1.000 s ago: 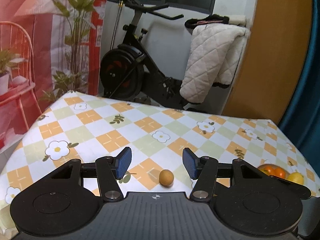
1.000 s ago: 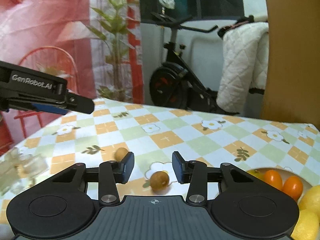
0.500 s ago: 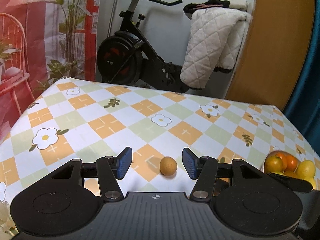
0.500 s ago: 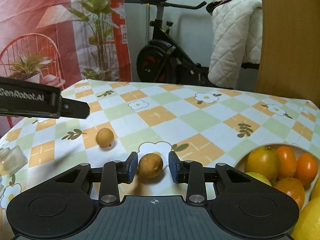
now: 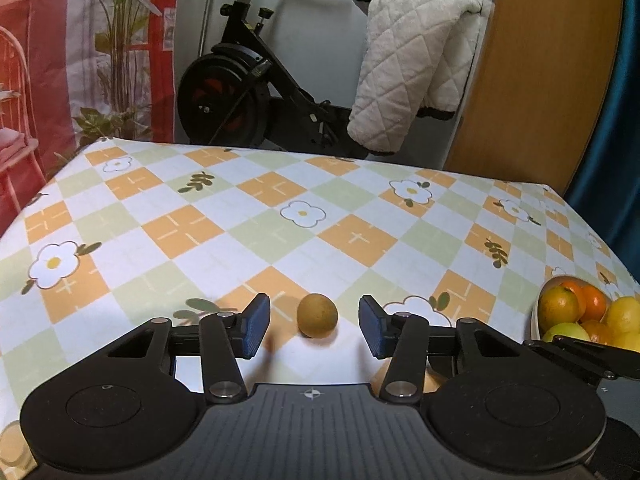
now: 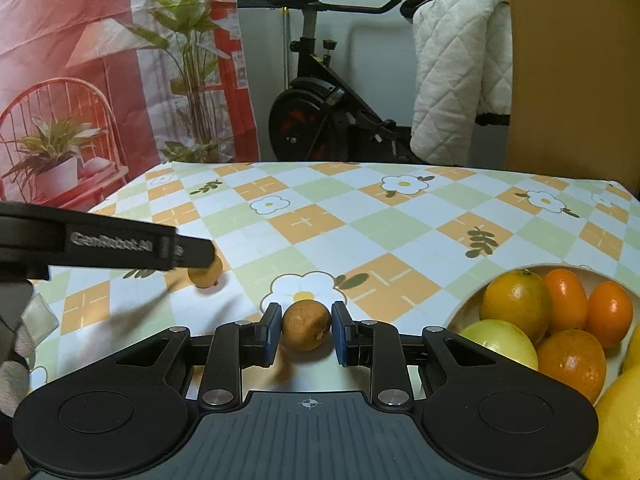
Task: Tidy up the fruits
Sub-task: 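Close the left gripper on the small brown fruit, then carry the brown fruit with the left gripper to the plate rim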
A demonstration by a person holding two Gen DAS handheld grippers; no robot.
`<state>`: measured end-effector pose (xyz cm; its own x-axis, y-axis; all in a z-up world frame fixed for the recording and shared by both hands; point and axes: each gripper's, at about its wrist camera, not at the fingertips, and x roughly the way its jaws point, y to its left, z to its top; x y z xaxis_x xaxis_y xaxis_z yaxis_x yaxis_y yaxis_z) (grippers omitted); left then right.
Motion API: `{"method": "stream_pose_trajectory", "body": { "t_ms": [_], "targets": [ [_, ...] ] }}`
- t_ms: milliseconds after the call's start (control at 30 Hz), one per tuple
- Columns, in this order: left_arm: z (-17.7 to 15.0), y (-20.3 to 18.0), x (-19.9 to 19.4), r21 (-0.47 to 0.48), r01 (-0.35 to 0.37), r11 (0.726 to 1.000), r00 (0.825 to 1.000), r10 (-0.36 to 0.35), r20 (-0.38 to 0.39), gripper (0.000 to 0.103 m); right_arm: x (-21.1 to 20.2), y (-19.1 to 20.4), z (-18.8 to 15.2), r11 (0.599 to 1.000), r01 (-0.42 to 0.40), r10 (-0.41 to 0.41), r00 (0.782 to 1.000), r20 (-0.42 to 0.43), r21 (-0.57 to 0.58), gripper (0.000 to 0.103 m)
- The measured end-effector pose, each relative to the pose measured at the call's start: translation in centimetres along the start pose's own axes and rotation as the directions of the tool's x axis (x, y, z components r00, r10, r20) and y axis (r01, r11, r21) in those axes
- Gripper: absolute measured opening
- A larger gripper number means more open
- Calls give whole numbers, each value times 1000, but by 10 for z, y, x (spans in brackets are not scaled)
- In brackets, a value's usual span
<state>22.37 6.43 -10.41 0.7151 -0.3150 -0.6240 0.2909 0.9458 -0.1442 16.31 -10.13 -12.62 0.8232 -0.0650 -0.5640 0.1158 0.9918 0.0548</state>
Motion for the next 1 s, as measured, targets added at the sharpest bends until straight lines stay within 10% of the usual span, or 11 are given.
{"method": "stream_pose_trajectory", "body": {
  "t_ms": [400, 1000],
  "targets": [
    [0, 3, 16, -23, -2, 1000, 1000, 1, -28, 26, -1, 1, -1, 1000, -10, 10, 1000, -2, 3, 24],
    [-7, -5, 0, 22, -8, 1000, 999, 8, -31, 26, -3, 1, -2, 1000, -3, 3, 1000, 10, 1, 24]
  ]
}}
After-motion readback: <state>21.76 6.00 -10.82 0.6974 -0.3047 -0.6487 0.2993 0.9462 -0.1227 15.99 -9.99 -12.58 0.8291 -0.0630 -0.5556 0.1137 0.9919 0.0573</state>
